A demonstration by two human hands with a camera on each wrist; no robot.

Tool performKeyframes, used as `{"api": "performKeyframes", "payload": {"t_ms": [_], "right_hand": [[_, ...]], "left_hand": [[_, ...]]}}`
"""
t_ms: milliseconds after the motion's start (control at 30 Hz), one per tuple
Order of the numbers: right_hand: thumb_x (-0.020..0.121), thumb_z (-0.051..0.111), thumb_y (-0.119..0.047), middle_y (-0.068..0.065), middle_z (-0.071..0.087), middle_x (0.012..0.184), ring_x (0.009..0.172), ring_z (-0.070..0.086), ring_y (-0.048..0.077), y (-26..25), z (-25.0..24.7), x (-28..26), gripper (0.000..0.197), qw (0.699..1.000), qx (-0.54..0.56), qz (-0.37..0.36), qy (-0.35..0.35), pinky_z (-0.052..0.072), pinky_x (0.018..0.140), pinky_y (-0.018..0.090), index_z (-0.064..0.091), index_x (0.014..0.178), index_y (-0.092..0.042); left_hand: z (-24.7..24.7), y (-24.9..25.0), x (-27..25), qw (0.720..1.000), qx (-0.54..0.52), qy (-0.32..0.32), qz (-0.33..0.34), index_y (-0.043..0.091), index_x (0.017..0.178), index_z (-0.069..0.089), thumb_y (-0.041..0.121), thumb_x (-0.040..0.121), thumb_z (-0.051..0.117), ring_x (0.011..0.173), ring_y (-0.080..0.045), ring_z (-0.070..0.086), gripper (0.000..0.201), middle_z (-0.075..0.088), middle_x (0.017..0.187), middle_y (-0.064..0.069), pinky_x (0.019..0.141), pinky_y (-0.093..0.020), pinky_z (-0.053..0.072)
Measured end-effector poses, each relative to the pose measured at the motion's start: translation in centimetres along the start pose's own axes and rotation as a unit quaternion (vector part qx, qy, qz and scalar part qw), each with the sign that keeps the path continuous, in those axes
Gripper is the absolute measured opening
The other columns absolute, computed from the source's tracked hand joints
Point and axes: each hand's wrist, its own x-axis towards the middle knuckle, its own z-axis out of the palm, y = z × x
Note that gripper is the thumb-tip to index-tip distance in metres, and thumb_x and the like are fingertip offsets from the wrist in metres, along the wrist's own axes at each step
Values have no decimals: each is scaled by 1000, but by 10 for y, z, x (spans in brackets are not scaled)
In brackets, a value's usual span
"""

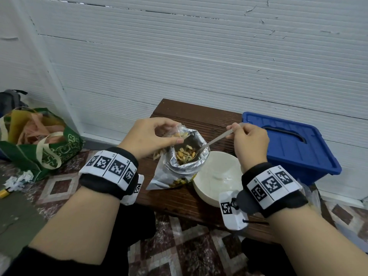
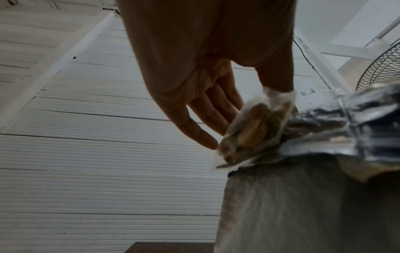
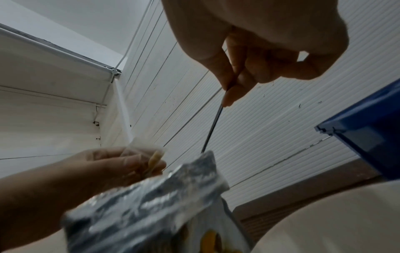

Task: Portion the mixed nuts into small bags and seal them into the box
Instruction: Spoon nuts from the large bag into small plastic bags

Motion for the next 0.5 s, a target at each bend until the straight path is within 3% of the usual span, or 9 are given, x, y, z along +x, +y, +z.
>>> {"api": "performKeyframes", "payload": {"t_ms": [100, 200, 267, 367, 500], "right_hand": [[96, 51, -17, -11, 64, 70, 65, 53, -9, -5, -8, 8, 31, 1000, -1, -8, 13, 35, 58, 0, 69, 72, -10], [96, 51, -19, -11, 64, 67, 63, 53, 0, -9, -18, 15, 31, 1000, 5, -15, 25, 42, 68, 20, 68, 70, -16], [95, 51, -19, -11, 65, 66, 62, 52, 2, -13, -23, 21, 34, 999, 5, -22, 32, 44, 69, 26, 67, 65, -20], [95, 51, -18, -6, 68, 73, 63, 54, 4, -19, -29, 29, 40, 998, 5, -37, 45, 45, 70, 27, 63, 57, -20], [95, 51, -16, -6, 67, 76, 71, 57, -4, -29, -31, 33, 41, 998, 13, -47, 47, 45, 74, 21, 62, 56, -20]], "left_hand": [[-1, 0, 0, 1000, -12, 0, -1, 25, 107, 72, 32, 66, 84, 89, 4, 65, 43, 71, 94, 13, 81, -11, 49], [-2, -1, 0, 1000, -14, -3, -1, 25, 107, 72, 30, 66, 84, 89, 6, 64, 43, 71, 95, 12, 76, -5, 46], [-3, -1, 0, 1000, -14, -7, -1, 25, 108, 72, 31, 66, 84, 90, 6, 64, 44, 72, 95, 12, 79, -7, 47], [-2, 0, 0, 1000, -3, -13, 3, 28, 108, 71, 32, 66, 84, 92, 5, 64, 44, 71, 96, 14, 83, -11, 48], [0, 4, -1, 999, 38, -29, 12, 31, 109, 69, 32, 67, 84, 91, 10, 61, 44, 68, 96, 19, 81, -5, 47]]}}
